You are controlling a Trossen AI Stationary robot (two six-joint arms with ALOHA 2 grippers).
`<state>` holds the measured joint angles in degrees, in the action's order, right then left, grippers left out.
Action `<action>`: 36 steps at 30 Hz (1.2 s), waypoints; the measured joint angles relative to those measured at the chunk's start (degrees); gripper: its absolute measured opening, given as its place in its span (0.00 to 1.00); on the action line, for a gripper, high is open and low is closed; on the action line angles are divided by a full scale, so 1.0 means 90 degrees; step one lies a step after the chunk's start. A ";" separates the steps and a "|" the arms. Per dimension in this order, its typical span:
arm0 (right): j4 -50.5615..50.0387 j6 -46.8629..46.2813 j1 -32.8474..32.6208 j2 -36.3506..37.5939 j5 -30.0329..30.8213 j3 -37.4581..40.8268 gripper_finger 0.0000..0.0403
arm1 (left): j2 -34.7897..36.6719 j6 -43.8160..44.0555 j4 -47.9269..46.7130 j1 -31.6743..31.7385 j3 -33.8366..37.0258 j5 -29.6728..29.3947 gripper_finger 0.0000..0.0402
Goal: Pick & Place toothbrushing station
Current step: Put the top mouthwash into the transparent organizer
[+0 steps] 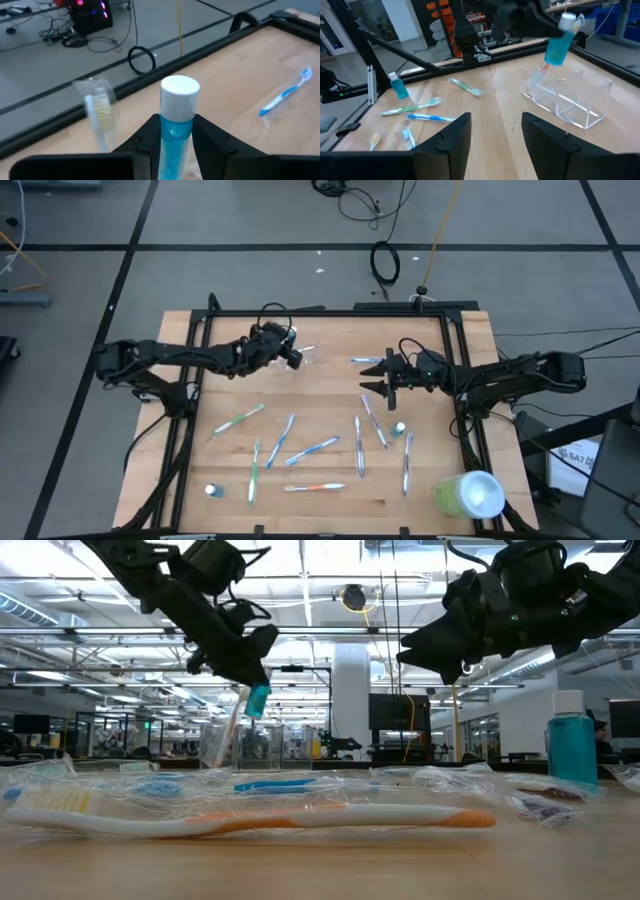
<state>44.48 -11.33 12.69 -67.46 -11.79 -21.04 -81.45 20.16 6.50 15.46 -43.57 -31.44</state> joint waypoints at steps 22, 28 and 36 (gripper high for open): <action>0.0219 0.0000 -0.0002 0.0000 -0.0027 0.0000 0.42 | -0.1422 0.0035 0.0503 -0.0012 0.0056 -0.0838 0.23; 0.0229 0.0000 -0.0002 0.0000 -0.0029 0.0000 0.42 | -0.1518 0.0326 0.0469 -0.0012 0.0056 -0.0806 0.30; 0.0231 0.0001 -0.0004 0.0000 -0.0029 0.0000 0.42 | -0.1518 0.0292 0.0476 -0.0012 0.0056 -0.0832 0.39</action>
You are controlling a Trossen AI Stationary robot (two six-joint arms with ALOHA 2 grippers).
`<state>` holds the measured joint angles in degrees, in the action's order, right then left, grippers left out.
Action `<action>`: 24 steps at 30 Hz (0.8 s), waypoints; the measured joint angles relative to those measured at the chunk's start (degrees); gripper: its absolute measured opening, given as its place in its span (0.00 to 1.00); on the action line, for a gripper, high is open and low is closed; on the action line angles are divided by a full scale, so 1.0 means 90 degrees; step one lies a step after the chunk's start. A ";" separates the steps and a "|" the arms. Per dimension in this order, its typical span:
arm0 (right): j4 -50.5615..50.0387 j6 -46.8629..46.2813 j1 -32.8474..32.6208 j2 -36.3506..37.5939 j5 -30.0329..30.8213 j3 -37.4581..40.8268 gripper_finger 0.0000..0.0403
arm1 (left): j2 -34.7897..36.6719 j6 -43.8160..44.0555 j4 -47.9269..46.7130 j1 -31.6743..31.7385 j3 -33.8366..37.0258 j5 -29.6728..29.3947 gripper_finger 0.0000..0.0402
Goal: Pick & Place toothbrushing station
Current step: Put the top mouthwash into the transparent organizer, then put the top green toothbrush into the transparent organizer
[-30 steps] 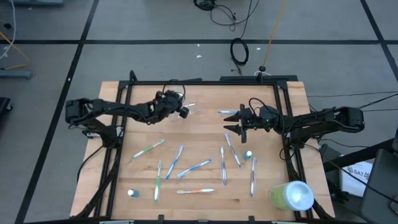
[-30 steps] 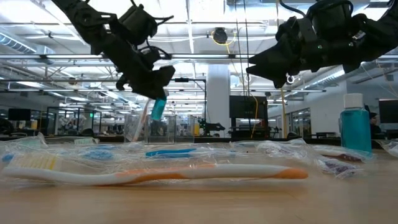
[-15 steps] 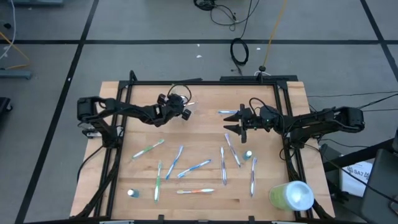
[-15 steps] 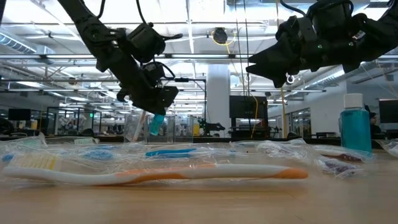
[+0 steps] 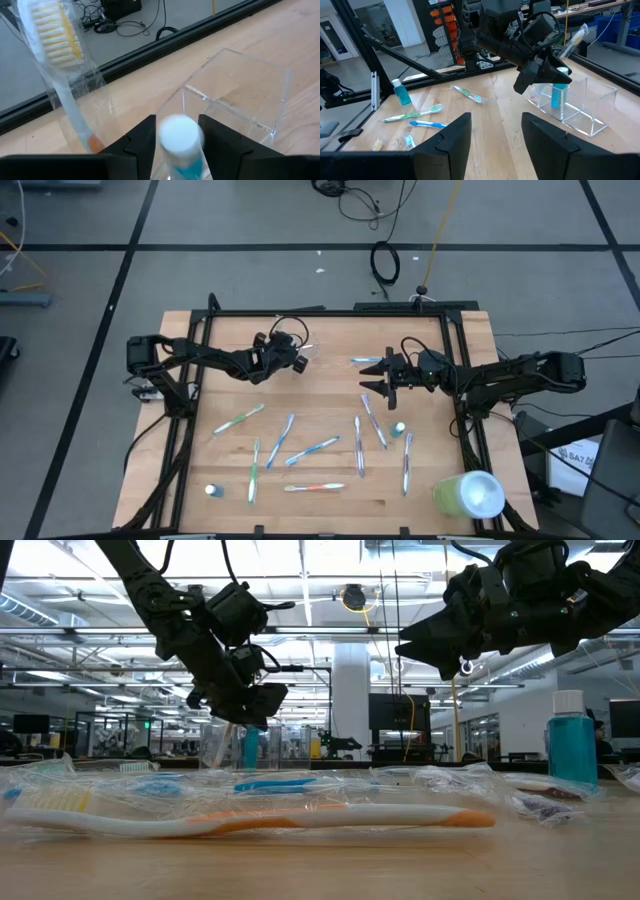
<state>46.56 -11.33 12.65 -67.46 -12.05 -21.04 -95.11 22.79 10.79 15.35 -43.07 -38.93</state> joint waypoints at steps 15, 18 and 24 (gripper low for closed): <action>0.0001 0.0002 -0.0001 0.0000 0.0000 0.0000 0.42 | 0.0046 -0.0577 0.0009 -0.0037 -0.0053 -0.0016 0.40; 0.0024 0.0002 -0.0001 0.0000 -0.0002 -0.0002 0.42 | 0.0107 -0.0880 0.0027 -0.0110 -0.0155 -0.0017 0.40; 0.0042 0.0000 -0.0001 0.0000 -0.0018 -0.0002 0.42 | 0.0108 -0.1175 0.0027 -0.0199 -0.0260 -0.0025 0.40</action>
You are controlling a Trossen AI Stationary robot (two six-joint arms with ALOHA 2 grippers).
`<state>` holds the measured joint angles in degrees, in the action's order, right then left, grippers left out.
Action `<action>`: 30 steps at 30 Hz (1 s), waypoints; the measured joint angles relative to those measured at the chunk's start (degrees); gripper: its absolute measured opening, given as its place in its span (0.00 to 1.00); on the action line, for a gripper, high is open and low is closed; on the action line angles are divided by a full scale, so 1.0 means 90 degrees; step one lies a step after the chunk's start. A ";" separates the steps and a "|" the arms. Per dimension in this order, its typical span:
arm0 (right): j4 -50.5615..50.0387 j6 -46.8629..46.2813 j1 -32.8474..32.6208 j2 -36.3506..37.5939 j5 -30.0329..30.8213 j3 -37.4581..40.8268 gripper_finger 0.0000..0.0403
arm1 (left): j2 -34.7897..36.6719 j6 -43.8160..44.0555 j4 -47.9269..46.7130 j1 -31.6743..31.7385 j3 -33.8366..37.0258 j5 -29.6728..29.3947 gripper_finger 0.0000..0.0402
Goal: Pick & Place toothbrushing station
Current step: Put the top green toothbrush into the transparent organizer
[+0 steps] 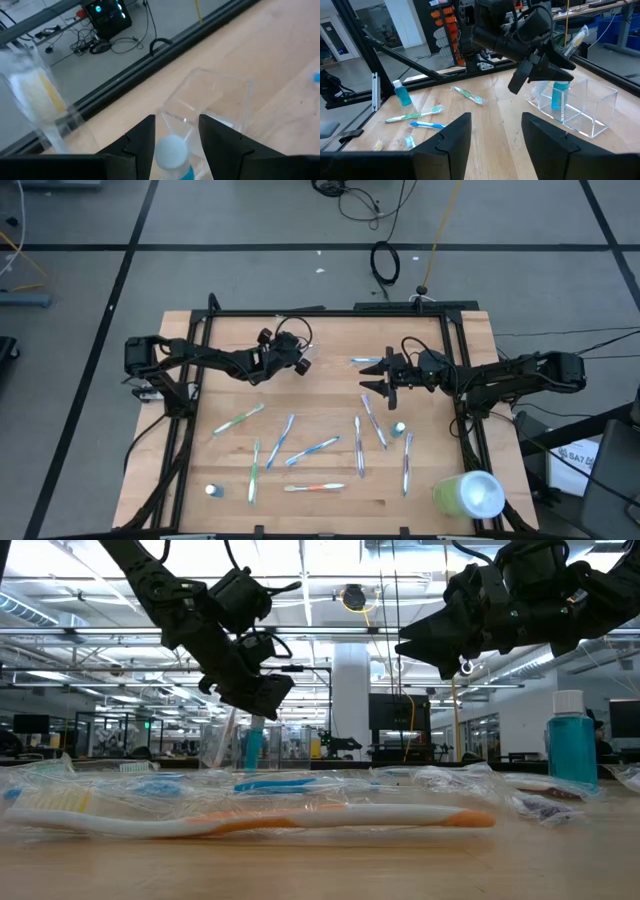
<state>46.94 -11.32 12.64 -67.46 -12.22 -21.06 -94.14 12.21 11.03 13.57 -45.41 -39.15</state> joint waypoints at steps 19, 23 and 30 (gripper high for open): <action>0.0002 0.0001 0.0000 0.0000 -0.0004 0.0000 0.42 | 0.1126 -0.0224 -0.0727 -0.0141 -0.0001 0.0373 0.40; -0.0002 -0.0036 0.0000 0.0000 0.0006 0.0000 0.42 | 0.1854 -0.0465 -0.1458 -0.0381 -0.0002 0.0894 0.40; -0.0005 -0.0171 0.0000 -0.0001 0.0016 0.0000 0.42 | 0.2921 0.0344 -0.3765 -0.0868 -0.0001 0.2246 0.40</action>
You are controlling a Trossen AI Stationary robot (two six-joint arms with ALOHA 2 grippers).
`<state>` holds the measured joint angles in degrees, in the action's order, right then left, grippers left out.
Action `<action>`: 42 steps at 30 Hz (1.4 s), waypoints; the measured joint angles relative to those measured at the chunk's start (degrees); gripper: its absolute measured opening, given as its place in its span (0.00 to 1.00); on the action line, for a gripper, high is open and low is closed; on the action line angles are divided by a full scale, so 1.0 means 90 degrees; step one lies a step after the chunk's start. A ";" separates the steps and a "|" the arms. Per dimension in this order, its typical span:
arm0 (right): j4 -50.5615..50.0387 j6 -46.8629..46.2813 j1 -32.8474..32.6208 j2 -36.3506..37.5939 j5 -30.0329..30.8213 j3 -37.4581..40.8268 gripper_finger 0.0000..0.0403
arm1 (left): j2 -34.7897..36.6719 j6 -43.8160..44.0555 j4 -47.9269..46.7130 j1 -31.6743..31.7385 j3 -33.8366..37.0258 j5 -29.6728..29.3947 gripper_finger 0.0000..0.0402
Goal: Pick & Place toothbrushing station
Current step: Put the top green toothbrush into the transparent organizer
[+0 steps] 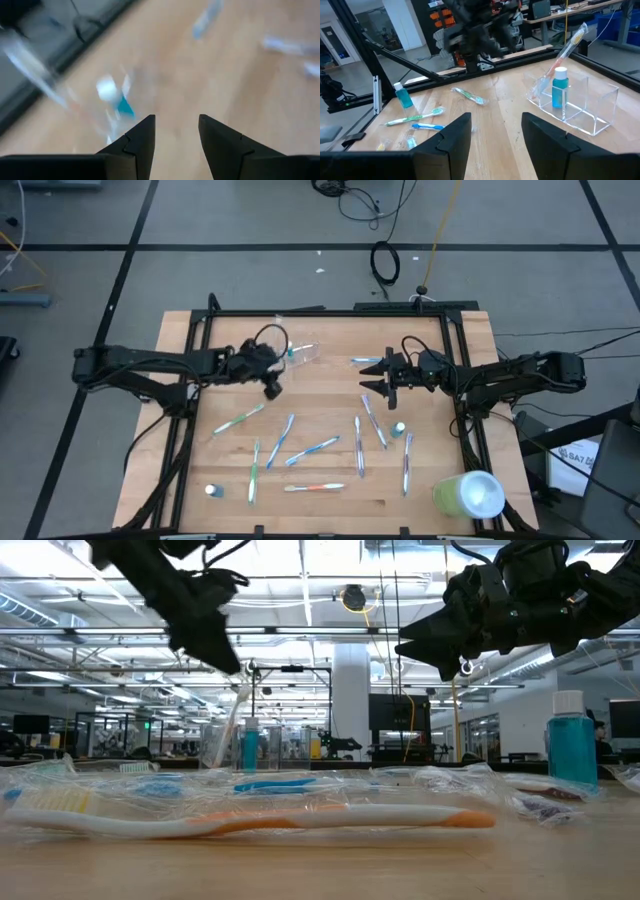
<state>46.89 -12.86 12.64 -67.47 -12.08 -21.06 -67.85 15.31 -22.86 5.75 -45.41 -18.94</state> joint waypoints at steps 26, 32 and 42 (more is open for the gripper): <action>0.0000 -0.0160 0.0000 -0.0001 0.0002 0.0000 0.42 | -0.1598 0.2339 -0.2592 -0.1406 0.0091 0.1183 0.40; -0.0002 -0.0160 0.0000 -0.0001 0.0002 0.0000 0.42 | -0.1980 0.2492 -0.2477 -0.1386 0.0331 0.1272 0.40; 0.0005 -0.0163 0.0000 -0.0001 0.0002 -0.0002 0.42 | -0.1965 0.1983 -0.1313 -0.1271 0.0649 0.1536 0.35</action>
<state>46.94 -14.33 12.64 -67.48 -12.05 -21.08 -85.54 33.15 -34.67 -5.69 -39.57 -5.11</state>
